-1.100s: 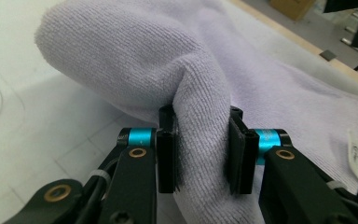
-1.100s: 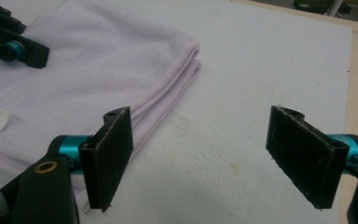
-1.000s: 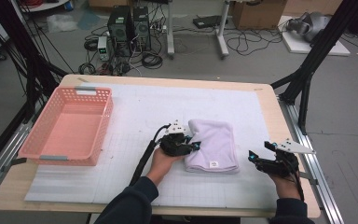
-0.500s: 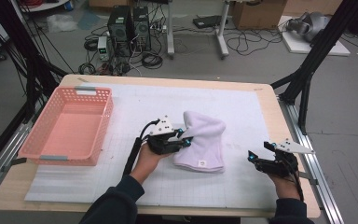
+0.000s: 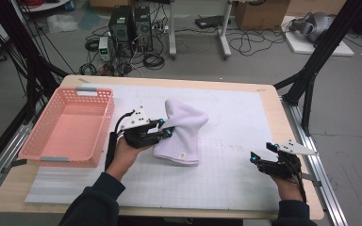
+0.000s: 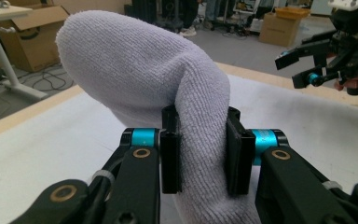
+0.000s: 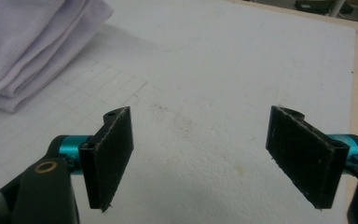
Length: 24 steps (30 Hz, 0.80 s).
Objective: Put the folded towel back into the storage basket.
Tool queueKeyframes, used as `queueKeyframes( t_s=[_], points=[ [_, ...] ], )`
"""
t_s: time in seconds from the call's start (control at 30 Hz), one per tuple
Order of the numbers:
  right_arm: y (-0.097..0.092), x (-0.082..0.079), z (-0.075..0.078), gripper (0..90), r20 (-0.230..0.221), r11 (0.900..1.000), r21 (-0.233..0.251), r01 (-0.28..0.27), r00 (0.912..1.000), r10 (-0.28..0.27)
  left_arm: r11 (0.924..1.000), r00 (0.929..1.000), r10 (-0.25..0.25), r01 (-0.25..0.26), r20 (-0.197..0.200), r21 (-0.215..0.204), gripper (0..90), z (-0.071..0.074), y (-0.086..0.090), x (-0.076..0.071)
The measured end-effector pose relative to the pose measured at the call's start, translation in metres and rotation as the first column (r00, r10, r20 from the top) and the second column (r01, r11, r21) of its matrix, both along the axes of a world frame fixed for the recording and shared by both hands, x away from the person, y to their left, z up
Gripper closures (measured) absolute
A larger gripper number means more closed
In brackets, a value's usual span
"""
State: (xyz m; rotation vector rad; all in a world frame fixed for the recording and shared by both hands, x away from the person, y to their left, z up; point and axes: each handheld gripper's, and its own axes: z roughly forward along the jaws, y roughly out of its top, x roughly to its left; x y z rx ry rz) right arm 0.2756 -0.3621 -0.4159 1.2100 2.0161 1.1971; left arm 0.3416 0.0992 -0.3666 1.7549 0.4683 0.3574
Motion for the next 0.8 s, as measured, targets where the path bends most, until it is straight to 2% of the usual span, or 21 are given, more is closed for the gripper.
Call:
queueKeyframes(
  t_s=[0.2,0.4,0.8],
  points=[
    [0.001,0.000,-0.001,21.8,-0.005,1.0000,-0.005,-0.003,1.0000,0.003,1.0000,0.9999,0.008,-0.008,0.013,0.002,73.1,0.007,0.016,-0.003],
    [0.001,0.001,0.000,21.8,0.003,1.0000,-0.007,-0.007,1.0000,0.007,0.9999,0.9987,0.015,-0.015,0.049,-0.006,73.1,0.020,0.034,-0.004],
    [0.003,0.001,0.000,21.8,0.001,0.9999,-0.007,-0.007,1.0000,0.007,0.9982,0.9940,0.057,-0.055,0.093,-0.025,73.0,0.038,0.083,-0.005]
  ],
)
